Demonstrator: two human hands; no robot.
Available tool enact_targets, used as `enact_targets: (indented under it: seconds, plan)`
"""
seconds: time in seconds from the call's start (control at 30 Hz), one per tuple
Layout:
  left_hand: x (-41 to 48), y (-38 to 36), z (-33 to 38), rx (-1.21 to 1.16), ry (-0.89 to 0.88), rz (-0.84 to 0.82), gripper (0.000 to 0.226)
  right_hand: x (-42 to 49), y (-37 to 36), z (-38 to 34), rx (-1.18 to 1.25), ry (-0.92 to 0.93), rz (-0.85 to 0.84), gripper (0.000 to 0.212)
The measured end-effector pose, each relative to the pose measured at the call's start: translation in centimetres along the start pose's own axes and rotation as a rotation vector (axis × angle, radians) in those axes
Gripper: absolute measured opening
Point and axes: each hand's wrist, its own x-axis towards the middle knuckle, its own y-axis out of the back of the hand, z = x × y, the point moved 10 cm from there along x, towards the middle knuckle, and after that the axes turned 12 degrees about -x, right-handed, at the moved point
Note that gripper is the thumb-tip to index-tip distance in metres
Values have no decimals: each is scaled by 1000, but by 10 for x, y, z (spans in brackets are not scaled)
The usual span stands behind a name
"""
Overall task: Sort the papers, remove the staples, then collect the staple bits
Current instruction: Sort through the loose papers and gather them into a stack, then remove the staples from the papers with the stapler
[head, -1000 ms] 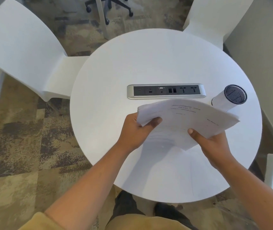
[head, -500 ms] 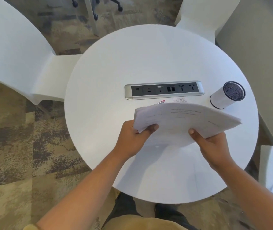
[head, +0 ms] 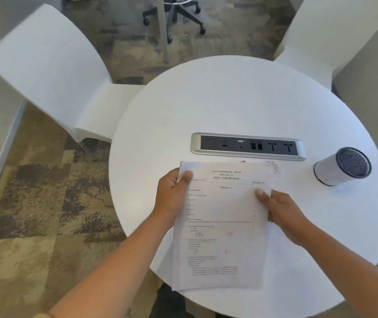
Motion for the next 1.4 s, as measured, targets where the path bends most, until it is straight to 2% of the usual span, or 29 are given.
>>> enact_targets:
  seconds: [0.1, 0.17, 0.2, 0.27, 0.4, 0.47, 0.57, 0.63, 0.7, 0.77, 0.9, 0.97, 1.07, 1.13, 1.23, 1.33, 1.4]
  plan:
    - [12, 12, -28, 31, 73, 53, 18, 39, 28, -8, -105, -8, 243, 27]
    - [18, 20, -44, 34, 111, 83, 17, 62, 37, -24, -318, 57, 341, 17]
    - [20, 24, -52, 34, 125, 101, 17, 74, 34, -35, -488, 110, 342, 18]
    - [24, 31, -63, 34, 136, 123, 17, 94, 19, -54, -774, 236, 279, 33]
    - [29, 41, -77, 45, 136, 155, 18, 125, -8, -59, -1019, 363, 124, 55]
    - [28, 42, -81, 40, 139, 161, 18, 132, -11, -57, -1114, 371, 121, 54]
    - [28, 40, -85, 24, 152, 149, 19, 128, -9, -66, -1212, 409, 188, 37]
    - [27, 38, -87, -8, 168, 133, 20, 122, -3, -74, -1262, 447, 246, 33]
    - [27, 35, -88, -20, 176, 116, 21, 116, 7, -83, -1155, 469, 287, 32]
    - [27, 32, -87, -23, 172, 97, 24, 111, 19, -91, -902, 464, 287, 33]
    - [26, 32, -85, -43, 167, 91, 25, 106, 34, -88, -360, 336, 223, 47]
    - [25, 35, -83, -82, 159, 127, 18, 104, 34, -81, -171, 268, 213, 40]
    - [25, 40, -83, -111, 141, 191, 14, 99, 23, -59, 203, 96, 202, 26]
    - [26, 41, -82, -110, 125, 215, 15, 95, 9, -32, 400, -131, 176, 34]
    - [26, 43, -81, -97, 94, 242, 15, 82, -25, 2, 538, -431, 7, 61]
    - [27, 49, -81, -97, 61, 299, 15, 68, -52, 16, 588, -572, -140, 76]
    - [28, 51, -81, -110, 58, 322, 14, 61, -62, 23, 527, -625, -203, 80]
